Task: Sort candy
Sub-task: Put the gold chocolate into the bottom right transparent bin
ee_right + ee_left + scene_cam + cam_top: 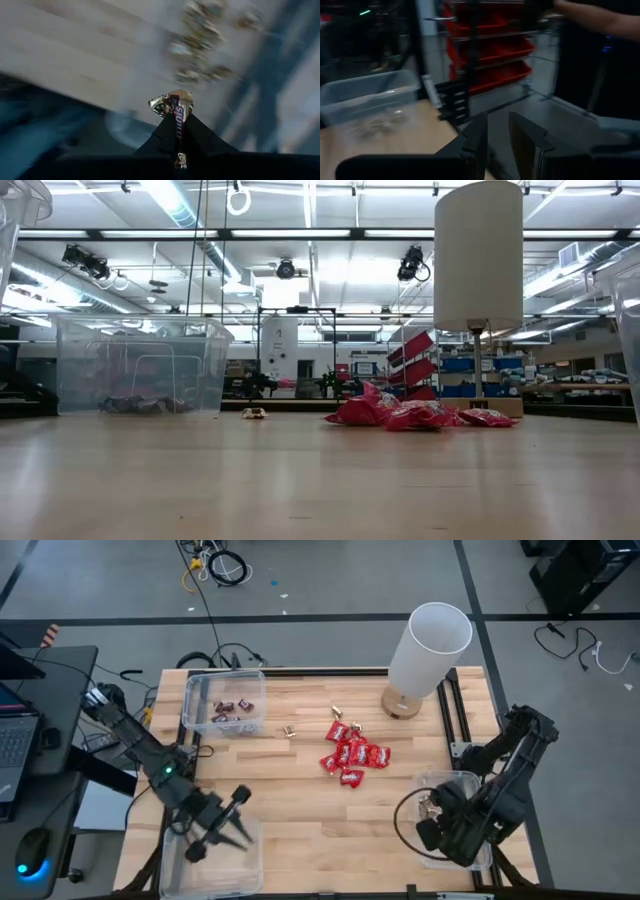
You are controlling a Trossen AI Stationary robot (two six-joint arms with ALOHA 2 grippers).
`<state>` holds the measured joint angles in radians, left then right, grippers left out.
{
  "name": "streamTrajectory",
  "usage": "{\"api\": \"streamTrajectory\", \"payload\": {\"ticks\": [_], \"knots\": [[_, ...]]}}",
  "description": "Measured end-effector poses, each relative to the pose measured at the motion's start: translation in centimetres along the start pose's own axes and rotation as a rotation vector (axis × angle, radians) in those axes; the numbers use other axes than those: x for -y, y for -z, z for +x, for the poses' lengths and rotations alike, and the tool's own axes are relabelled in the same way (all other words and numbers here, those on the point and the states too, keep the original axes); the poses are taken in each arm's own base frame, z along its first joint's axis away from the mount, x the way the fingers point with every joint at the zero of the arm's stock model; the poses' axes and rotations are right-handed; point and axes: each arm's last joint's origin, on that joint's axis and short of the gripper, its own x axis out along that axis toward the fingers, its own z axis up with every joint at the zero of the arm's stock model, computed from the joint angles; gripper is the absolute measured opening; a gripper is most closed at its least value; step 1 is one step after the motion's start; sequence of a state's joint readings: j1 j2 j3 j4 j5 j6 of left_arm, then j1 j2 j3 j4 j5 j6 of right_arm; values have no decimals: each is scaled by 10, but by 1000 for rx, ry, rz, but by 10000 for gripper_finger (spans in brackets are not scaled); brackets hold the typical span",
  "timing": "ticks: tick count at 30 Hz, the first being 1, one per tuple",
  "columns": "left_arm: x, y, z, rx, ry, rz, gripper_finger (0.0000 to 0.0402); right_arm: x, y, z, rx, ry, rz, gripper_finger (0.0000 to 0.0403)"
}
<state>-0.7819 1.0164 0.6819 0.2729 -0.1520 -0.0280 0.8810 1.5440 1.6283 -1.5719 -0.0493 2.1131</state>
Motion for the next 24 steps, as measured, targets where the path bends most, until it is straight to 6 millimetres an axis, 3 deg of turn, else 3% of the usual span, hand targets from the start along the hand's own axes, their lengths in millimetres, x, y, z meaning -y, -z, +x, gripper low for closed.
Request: {"api": "streamTrajectory", "payload": {"ticks": [8, 18, 24], "knots": [[39, -2, -9, 33, 147, 4, 82, 14, 11, 35, 41, 123, 105, 12], [48, -2, -12, 36, 166, 47, 82, 10, -4, 70, 111, 158, 167, 10], [50, 1, -13, 10, 175, 60, 82, 15, -2, 77, 113, 189, 163, 10]]}}
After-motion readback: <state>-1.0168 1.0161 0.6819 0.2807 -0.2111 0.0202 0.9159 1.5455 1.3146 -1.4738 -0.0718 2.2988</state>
